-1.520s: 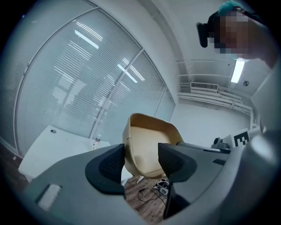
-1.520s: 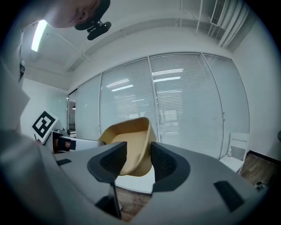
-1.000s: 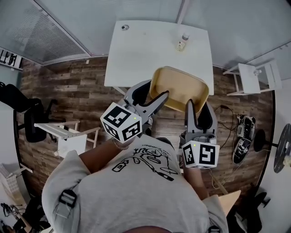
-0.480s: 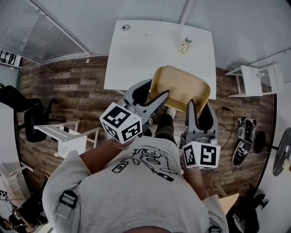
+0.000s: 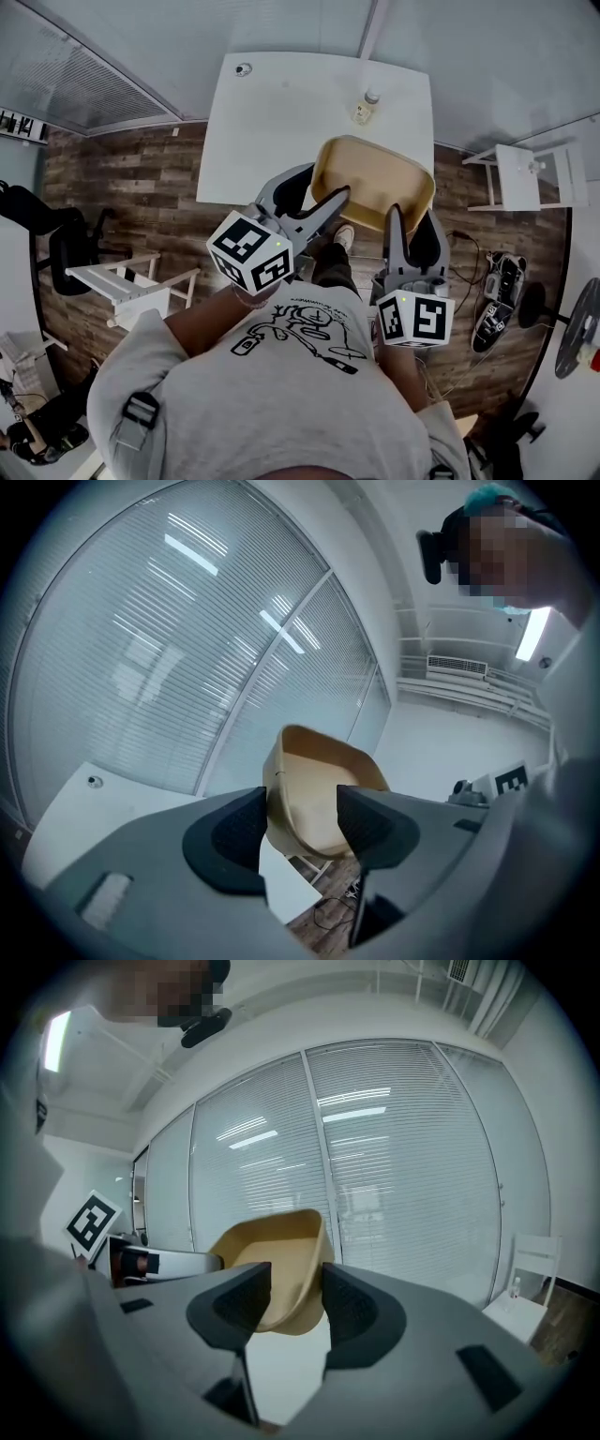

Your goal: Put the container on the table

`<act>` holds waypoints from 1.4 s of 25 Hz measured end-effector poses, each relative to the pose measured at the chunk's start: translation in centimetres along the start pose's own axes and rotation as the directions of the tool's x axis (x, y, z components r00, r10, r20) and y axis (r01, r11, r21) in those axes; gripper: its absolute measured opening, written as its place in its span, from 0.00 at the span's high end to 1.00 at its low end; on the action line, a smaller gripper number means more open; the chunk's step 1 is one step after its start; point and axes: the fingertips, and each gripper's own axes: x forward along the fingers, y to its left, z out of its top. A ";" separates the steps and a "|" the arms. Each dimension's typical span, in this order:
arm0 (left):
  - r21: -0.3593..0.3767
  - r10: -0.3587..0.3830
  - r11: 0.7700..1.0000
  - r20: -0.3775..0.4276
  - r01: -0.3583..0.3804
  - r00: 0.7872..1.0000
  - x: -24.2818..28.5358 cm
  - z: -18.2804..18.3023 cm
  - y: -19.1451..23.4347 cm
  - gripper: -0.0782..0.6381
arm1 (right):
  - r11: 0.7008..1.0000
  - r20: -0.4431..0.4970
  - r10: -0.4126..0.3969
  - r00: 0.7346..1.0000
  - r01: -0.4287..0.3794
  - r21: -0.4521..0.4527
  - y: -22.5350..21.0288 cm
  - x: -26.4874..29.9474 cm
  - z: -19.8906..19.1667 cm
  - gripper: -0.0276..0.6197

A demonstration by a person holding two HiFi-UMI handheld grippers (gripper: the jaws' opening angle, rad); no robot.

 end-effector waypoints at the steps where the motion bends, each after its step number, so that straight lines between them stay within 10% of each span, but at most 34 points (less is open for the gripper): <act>1: 0.002 0.001 1.000 0.002 -0.001 1.000 1.2 0.3 -0.1 0.59 | 1.000 -0.001 0.002 1.000 -0.002 0.001 -1.0 0.5 0.3 0.71; 19: 0.037 0.063 0.997 0.003 -0.063 0.998 15.8 2.0 -0.3 0.59 | 0.997 -0.006 0.070 0.997 -0.070 -0.012 -14.5 8.6 3.0 0.71; 35: 0.017 0.093 0.995 0.058 -0.094 0.994 14.4 6.3 5.7 0.60 | 0.993 0.004 0.110 0.994 -0.110 -0.038 -10.2 14.4 4.5 0.71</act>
